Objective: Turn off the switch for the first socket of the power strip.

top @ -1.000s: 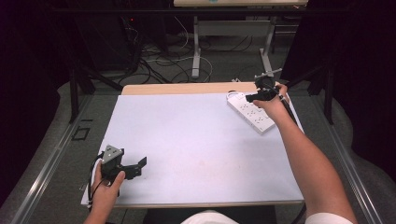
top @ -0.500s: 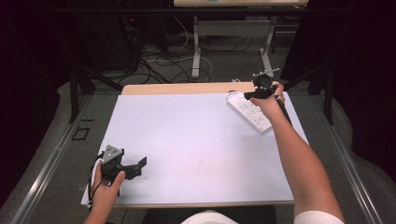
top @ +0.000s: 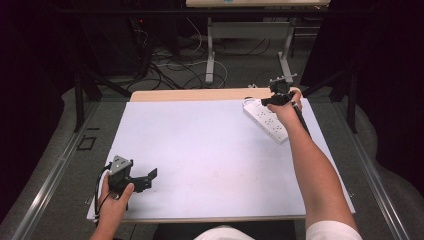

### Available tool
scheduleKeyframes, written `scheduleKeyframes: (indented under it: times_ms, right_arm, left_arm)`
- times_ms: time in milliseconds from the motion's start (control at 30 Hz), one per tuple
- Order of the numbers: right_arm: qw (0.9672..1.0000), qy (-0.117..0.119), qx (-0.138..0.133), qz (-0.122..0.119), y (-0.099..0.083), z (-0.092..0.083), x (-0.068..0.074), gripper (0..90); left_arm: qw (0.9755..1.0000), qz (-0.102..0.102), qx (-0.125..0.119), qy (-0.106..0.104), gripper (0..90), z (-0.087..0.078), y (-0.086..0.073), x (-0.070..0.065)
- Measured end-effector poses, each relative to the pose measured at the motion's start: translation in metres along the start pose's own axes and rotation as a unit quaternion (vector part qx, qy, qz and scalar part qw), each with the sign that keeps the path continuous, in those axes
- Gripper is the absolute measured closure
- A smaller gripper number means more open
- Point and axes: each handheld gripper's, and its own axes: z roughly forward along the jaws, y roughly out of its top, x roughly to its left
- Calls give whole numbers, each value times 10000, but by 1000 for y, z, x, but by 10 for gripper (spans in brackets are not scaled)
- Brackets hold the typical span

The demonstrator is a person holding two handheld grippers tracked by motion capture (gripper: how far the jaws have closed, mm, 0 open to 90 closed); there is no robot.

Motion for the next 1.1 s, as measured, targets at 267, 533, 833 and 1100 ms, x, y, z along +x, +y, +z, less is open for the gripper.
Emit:
scheduleKeyframes:
  times_ms: [267, 533, 833, 1100]
  right_arm:
    - [10000, -5, 20, 11, 0, 8, -7, 612]
    - [9997, -86, -6, 211, -3, 15, -13, 679]
    - [9996, 20, -6, 290, -6, 25, -18, 750]
    - [9993, -34, 140, 332, -10, 34, -20, 839]
  left_arm:
    - [10000, 7, -9, 10, 6, 0, 0, 0]
    - [10000, 14, 0, 17, 6, 0, 0, 1]
    - [10000, -29, 2, 38, 6, 0, -1, 1]
    - [9999, -89, -11, 49, 6, -2, -1, 2]
